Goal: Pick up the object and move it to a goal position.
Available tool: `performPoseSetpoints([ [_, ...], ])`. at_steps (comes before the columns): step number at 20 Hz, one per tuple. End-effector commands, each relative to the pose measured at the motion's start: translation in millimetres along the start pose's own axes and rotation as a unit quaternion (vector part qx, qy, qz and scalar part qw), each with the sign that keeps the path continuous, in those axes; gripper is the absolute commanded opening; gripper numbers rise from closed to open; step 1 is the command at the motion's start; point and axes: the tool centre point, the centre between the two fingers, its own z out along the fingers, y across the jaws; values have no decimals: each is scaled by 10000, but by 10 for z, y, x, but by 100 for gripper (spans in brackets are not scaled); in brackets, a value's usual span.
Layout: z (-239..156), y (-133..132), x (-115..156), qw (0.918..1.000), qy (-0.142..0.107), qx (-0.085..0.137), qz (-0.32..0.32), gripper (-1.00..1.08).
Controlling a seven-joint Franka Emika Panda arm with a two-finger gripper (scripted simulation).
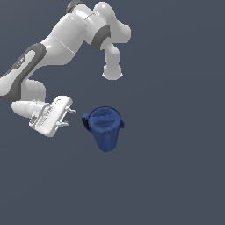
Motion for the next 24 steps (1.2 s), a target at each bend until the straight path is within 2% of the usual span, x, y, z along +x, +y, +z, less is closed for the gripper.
performPoseSetpoints([
  [1,99,0,-174,10000,41,73,19,28],
  [5,182,-6,-315,9999,70,132,45,28],
  [10,191,-9,-328,9999,73,140,50,28],
  [15,271,-58,-420,9996,112,242,137,28],
  [24,441,-68,-414,9996,110,239,135,28],
])
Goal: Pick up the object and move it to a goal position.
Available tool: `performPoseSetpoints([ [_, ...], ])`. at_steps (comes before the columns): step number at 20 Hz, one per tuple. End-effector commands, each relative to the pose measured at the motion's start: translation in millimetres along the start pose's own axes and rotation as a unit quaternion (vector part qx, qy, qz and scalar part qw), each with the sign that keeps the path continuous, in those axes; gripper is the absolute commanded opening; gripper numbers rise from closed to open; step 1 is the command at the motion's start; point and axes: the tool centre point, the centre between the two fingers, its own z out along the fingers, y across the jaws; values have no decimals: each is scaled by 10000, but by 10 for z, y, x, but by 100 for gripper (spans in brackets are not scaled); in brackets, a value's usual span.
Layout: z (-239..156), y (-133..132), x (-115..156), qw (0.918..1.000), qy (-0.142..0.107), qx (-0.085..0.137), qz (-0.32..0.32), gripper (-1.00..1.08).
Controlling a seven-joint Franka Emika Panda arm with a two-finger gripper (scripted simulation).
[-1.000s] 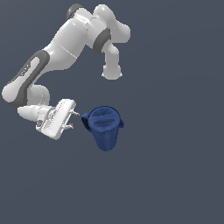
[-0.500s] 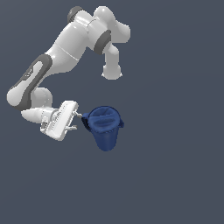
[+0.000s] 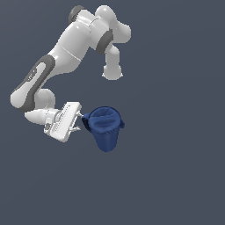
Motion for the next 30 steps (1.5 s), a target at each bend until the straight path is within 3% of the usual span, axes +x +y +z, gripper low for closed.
performPoseSetpoints([
  [1,109,-6,-5,10000,2,14,5,28],
  [6,200,-14,-9,10000,3,19,10,28],
  [7,200,-14,-9,10000,3,19,10,-100],
  [21,202,-31,13,10000,3,19,10,-100],
  [30,225,-220,238,10000,-5,19,14,-100],
])
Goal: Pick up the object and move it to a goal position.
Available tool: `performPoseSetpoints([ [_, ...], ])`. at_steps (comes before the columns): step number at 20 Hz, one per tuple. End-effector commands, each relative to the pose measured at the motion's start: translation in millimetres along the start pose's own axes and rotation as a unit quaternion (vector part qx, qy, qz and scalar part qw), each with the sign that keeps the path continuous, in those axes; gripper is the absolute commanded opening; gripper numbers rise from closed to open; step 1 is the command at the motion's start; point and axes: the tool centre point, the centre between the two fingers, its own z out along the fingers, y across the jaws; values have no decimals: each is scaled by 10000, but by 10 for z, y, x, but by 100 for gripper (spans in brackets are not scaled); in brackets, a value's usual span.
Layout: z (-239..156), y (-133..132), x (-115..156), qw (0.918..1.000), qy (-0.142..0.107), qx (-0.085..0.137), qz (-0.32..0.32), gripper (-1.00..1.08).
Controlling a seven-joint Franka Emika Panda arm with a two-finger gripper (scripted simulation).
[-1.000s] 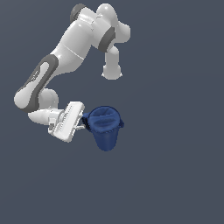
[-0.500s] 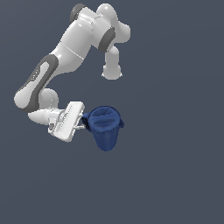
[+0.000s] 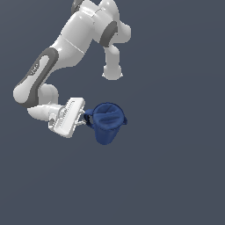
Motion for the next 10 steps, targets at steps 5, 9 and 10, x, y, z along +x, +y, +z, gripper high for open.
performPoseSetpoints([
  [5,33,-254,323,10000,-7,3,-6,-100],
  [9,54,-431,546,10000,-9,4,-4,-100],
  [10,59,-470,597,10000,-9,4,-4,-100],
])
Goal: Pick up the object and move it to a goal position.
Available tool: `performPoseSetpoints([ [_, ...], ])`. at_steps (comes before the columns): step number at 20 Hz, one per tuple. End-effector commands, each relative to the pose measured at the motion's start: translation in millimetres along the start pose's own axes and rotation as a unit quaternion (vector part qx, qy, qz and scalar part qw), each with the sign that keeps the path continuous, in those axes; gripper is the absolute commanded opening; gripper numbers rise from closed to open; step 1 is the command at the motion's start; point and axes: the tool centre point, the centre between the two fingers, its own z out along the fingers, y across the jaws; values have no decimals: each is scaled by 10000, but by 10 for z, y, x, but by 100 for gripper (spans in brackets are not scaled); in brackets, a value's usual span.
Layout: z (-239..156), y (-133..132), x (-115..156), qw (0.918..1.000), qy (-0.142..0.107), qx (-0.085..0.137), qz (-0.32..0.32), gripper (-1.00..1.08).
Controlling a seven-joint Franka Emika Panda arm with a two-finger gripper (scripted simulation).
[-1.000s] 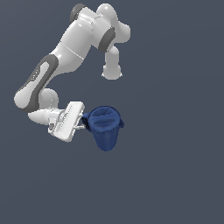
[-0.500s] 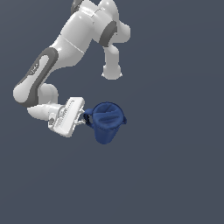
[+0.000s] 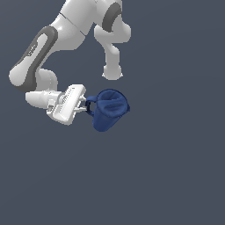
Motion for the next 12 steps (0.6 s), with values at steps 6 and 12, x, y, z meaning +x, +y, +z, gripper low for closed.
performPoseSetpoints([
  [6,26,-244,334,10000,11,4,-14,-100],
  [12,26,-306,438,10000,23,1,-22,-100],
])
